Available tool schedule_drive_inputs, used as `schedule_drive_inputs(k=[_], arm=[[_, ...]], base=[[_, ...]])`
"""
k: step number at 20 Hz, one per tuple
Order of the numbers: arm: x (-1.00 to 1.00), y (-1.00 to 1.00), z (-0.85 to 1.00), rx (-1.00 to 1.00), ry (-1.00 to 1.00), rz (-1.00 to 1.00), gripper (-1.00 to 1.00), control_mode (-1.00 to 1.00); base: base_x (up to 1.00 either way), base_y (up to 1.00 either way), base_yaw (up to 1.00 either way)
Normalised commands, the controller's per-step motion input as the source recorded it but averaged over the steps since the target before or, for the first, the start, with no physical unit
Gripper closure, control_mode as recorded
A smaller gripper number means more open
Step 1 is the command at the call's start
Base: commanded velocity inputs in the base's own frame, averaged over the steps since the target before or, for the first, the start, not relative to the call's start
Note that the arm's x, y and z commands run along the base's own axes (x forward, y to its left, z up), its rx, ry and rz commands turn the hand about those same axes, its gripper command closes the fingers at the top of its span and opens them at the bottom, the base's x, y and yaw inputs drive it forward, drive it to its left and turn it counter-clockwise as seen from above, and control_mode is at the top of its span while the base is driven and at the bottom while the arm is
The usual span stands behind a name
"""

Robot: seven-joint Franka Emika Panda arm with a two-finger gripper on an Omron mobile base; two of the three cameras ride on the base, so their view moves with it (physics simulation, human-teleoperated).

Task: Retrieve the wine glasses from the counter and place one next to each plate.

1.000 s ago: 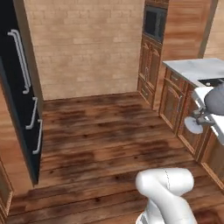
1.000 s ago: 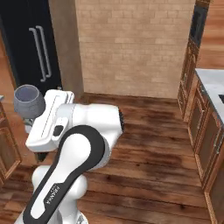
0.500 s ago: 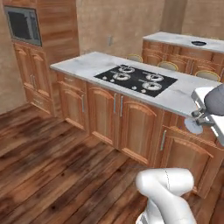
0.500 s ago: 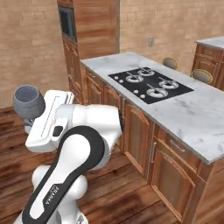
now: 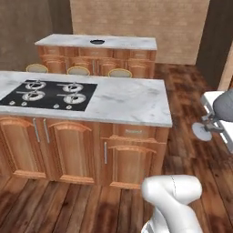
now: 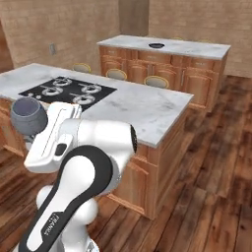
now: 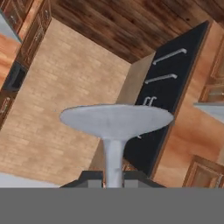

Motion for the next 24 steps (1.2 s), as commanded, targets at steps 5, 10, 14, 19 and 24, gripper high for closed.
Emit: schedule_drive_inputs(k=[5,10,14,19,24], arm=[[0.00,0.00,0.00,0.00,0.00,0.00,1.00,1.00],[0.00,0.00,0.00,0.00,0.00,0.00,1.00,1.00],[0.00,0.00,0.00,0.00,0.00,0.00,1.00,1.00],[0.00,0.00,0.00,0.00,0.00,0.00,1.00,1.00],[0.00,0.00,0.00,0.00,0.00,0.00,1.00,1.00]], base=[[1.00,-0.18,-0.22],[0.53,-0.93,0.00],[-0.10,-1.00,0.00],[0.01,-1.00,0.00],[0.47,-1.00,0.01]])
